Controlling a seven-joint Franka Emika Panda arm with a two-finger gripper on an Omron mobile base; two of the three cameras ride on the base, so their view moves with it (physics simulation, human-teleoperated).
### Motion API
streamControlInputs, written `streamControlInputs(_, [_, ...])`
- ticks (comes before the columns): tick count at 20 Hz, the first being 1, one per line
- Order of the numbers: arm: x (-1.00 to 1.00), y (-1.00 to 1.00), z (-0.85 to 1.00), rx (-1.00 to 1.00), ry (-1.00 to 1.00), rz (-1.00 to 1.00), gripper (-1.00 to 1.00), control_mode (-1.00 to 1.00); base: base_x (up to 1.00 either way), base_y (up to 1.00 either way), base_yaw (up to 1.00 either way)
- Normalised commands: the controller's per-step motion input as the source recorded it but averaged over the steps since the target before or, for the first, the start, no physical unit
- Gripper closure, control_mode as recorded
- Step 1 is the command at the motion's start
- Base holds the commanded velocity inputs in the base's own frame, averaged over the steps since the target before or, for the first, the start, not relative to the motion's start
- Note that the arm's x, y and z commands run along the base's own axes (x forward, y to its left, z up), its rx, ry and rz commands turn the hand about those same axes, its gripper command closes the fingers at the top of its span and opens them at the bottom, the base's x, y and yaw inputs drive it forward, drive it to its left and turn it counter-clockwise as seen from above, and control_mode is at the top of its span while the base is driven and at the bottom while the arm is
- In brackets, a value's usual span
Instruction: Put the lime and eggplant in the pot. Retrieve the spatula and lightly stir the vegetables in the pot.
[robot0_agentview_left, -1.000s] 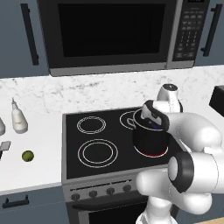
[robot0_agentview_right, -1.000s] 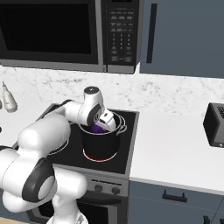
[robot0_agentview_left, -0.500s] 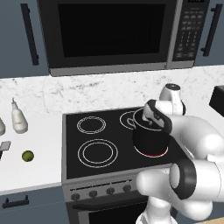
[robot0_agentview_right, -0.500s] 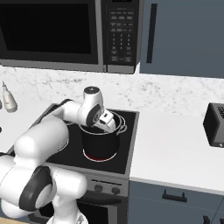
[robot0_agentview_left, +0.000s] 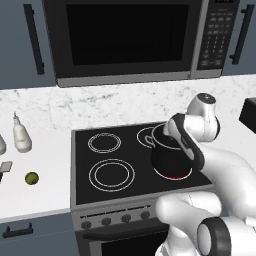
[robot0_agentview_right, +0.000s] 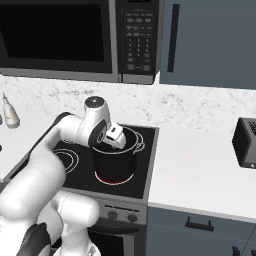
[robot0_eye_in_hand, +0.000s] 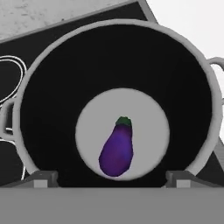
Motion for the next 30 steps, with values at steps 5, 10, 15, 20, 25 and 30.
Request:
streamControlInputs(5, [-0.2,0.48,0.43,0.0,-0.13,0.05,-1.0,-1.0,0.0,0.0,0.0])
streamControlInputs(10, [-0.74,0.54,0.27,0.0,-0.11,0.05,-1.0,-1.0,0.0,0.0,0.0])
streamControlInputs(15, [-0.74,0.67,0.4,0.0,-0.1,0.03,-1.0,-1.0,0.0,0.0,0.0])
streamControlInputs(20, [-0.08,0.16,0.0,-0.05,0.04,0.04,-1.0,-1.0,0.0,0.0,0.0])
streamControlInputs(25, [-0.13,0.64,0.0,0.0,0.09,0.04,-1.0,-1.0,0.0,0.0,0.0])
streamControlInputs(30, [-0.13,1.0,-0.01,0.0,0.09,0.17,-1.0,-1.0,0.0,0.0,0.0])
